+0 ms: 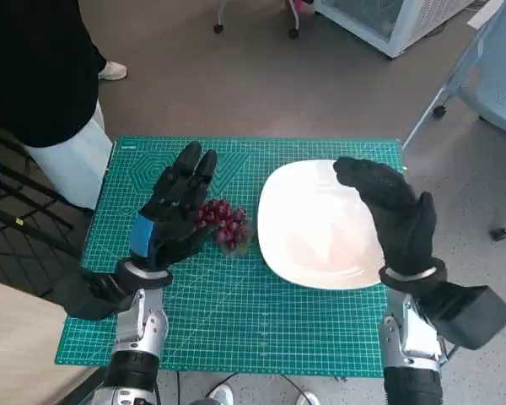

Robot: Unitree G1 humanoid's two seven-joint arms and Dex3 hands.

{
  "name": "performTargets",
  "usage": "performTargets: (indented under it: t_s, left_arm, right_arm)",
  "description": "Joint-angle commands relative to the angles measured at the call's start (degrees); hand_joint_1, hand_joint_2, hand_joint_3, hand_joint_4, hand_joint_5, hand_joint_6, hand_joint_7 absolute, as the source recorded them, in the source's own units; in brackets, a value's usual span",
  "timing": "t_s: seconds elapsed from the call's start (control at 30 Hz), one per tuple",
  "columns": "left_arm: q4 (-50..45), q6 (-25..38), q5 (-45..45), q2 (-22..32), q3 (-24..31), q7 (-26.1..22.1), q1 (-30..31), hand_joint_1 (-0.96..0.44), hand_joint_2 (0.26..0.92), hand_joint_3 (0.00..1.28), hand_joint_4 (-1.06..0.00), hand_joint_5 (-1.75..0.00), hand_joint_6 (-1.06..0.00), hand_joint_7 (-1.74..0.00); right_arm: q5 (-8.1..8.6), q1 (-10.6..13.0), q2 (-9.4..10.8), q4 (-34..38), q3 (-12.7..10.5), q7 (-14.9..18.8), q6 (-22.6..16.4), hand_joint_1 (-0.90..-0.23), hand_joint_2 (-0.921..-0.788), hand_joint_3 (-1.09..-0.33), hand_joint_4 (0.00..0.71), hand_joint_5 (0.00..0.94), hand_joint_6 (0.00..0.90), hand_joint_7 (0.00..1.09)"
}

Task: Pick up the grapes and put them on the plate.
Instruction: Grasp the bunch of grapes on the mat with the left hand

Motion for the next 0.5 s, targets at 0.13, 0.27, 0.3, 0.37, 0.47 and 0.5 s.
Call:
performTargets:
  t_s: [0.13, 0.27, 0.3, 0.37, 0.47, 0.5]
  left_arm:
    - [-0.7, 0.5, -0.2, 0.1, -0.2, -0.1, 0.4, -0.5, 0.921, 0.24, -0.15, 0.0, -0.27, 0.0]
    - [-0.8, 0.4, 0.3, 0.8, -0.1, 0.1, 0.2, -0.49, 0.921, 0.24, -0.14, 0.0, -0.27, 0.0]
    - [-0.9, 0.4, 0.6, 1.1, -0.1, 0.2, 0.1, -0.49, 0.921, 0.24, -0.14, 0.0, -0.27, 0.0]
    - [-1.1, 0.3, 1.7, 2.1, -0.1, 0.9, -0.2, -0.49, 0.921, 0.24, -0.14, 0.0, -0.27, 0.0]
    - [-2.1, -0.5, 6.5, 5.0, -0.6, 3.5, -0.7, -0.5, 0.921, 0.2, -0.13, 0.0, -0.25, 0.0]
    - [-2.8, -0.8, 9.4, 6.5, -0.9, 4.8, -0.8, -0.52, 0.921, 0.18, -0.12, 0.0, -0.24, 0.0]
  right_arm:
    - [0.74, 0.6, -0.1, 0.3, -0.4, 0.6, 1.0, -0.468, -0.921, -0.563, 0.197, 0.0, -0.001, 0.44]
    - [0.73, 0.7, -0.2, 0.1, -0.5, 0.6, 1.2, -0.465, -0.921, -0.564, 0.196, 0.0, -0.001, 0.44]
    - [0.71, 0.7, -0.3, 0.0, -0.5, 0.6, 1.3, -0.465, -0.921, -0.565, 0.196, 0.0, -0.001, 0.44]
    - [0.69, 0.8, -0.3, -0.1, -0.5, 0.7, 1.4, -0.464, -0.921, -0.565, 0.196, 0.0, -0.001, 0.44]
    - [0.61, 0.8, -0.4, -0.4, -0.6, 0.6, 1.5, -0.464, -0.921, -0.566, 0.196, 0.0, -0.001, 0.44]
    - [0.58, 0.9, -0.5, -0.5, -0.6, 0.6, 1.5, -0.464, -0.921, -0.567, 0.196, 0.0, -0.001, 0.44]
